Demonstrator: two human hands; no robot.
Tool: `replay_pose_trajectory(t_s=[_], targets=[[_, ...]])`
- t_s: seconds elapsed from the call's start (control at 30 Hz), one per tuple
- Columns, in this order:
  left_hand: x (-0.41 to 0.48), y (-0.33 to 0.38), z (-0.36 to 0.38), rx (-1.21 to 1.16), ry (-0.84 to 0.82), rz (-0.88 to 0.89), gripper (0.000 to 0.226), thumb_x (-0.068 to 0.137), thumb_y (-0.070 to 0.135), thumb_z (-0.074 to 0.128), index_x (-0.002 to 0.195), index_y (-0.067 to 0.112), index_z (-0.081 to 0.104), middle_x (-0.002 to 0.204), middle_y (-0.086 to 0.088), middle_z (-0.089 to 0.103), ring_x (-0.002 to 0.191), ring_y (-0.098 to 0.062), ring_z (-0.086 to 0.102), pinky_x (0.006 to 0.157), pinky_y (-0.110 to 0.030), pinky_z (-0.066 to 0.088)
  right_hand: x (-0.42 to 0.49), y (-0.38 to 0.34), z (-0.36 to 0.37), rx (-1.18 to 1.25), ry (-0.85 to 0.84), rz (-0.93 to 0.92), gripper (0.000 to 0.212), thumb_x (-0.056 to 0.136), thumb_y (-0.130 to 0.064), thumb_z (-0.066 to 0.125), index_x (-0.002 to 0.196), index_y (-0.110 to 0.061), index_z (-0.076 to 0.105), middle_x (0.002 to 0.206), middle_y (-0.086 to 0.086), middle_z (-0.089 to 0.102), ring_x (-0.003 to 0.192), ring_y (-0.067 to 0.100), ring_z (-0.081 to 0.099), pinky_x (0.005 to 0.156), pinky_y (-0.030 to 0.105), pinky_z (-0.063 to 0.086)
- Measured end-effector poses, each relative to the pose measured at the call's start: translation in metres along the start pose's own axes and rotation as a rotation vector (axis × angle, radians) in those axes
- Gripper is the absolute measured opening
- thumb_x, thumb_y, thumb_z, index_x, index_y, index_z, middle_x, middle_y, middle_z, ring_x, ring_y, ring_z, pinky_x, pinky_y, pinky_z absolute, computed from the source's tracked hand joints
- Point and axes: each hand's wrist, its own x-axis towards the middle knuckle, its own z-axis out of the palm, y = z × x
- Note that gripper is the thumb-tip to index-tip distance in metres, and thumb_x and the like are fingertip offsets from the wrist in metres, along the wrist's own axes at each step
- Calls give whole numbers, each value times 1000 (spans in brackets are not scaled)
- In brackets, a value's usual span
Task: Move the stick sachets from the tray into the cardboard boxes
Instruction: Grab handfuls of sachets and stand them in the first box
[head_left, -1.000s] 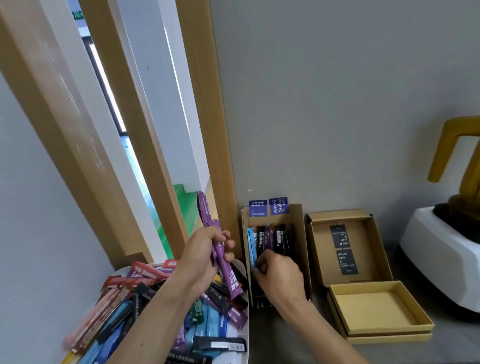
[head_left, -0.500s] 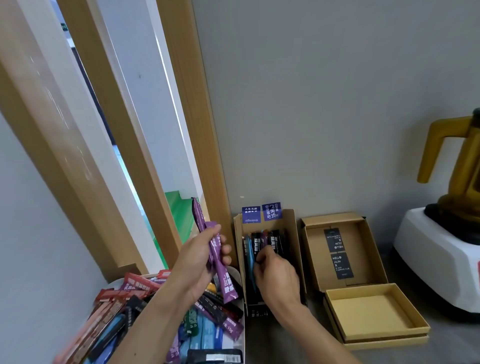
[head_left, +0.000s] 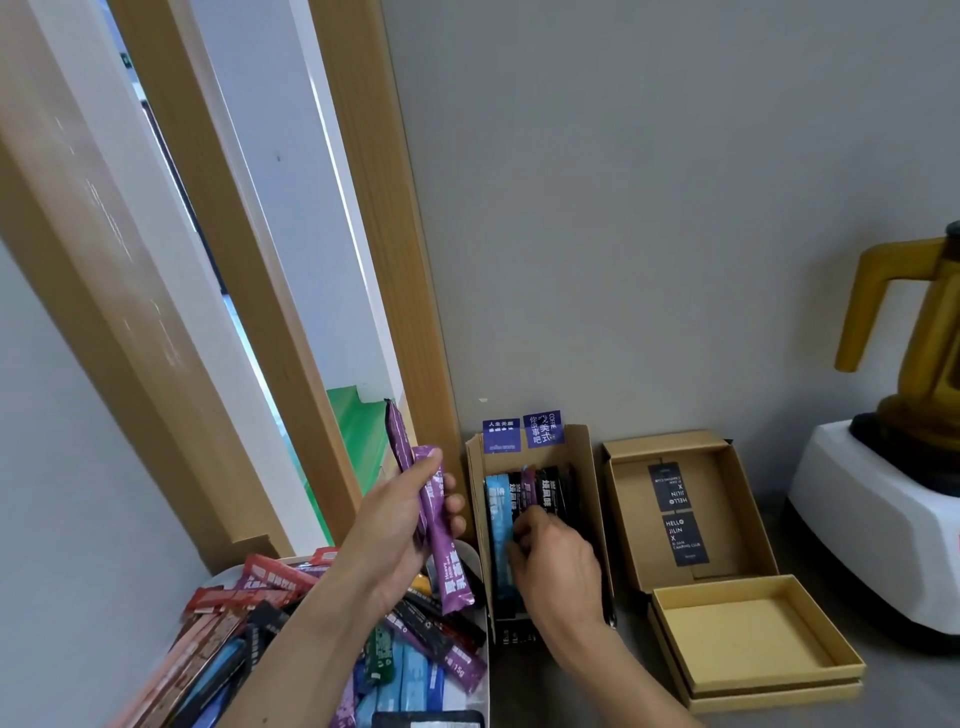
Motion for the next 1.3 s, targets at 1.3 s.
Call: replay_pose_trajectory(t_s=[1.3], targets=[[-1,-21,-14,685,-285,-110,34,99,37,68,118,8,69,73,-4,51,53,-9,41,53,-21,36,2,-27,-109,1202,270,112,27,88,-24,82,112,-21,71,100,1,77,91,15,73,71,25,58]])
